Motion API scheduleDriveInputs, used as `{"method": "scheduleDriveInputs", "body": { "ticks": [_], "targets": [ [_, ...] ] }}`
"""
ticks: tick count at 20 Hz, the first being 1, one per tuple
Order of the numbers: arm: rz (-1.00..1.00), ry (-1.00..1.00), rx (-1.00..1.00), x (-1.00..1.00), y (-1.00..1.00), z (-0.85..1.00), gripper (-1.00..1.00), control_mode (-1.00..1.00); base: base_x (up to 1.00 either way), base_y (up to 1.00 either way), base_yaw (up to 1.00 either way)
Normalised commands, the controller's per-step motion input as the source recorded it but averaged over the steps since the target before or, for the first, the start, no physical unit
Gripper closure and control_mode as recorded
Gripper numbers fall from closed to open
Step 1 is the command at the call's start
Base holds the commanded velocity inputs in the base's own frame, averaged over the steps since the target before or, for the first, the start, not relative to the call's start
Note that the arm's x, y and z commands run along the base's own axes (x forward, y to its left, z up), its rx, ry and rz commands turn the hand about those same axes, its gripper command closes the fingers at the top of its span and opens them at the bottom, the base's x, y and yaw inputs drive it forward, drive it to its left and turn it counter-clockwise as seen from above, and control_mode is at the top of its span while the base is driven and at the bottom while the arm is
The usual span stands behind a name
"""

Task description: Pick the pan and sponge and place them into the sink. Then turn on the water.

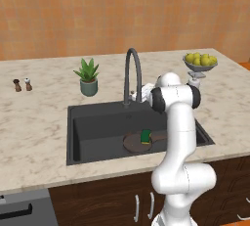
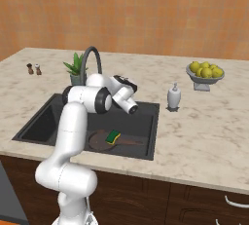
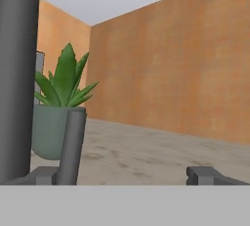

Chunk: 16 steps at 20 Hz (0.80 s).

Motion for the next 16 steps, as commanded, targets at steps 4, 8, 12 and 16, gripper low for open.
{"method": "scheduleDriveInputs", "body": {
  "ticks": [4, 8, 12, 16],
  "targets": [
    [-0.06, -0.01, 0.0, 0.28, 0.0, 0.0, 1.0, -1.0, 0.0, 0.0, 0.0],
    [-0.06, 0.0, 0.02, 0.25, -0.11, -0.04, 1.0, -1.0, 0.0, 0.0, 0.0],
    [-0.07, -0.01, 0.1, 0.08, -0.49, -0.05, 1.0, -1.0, 0.0, 0.0, 0.0],
    [-0.05, -0.03, 0.16, 0.09, -0.8, -0.07, 1.0, -1.0, 0.0, 0.0, 0.0]
  ]
}}
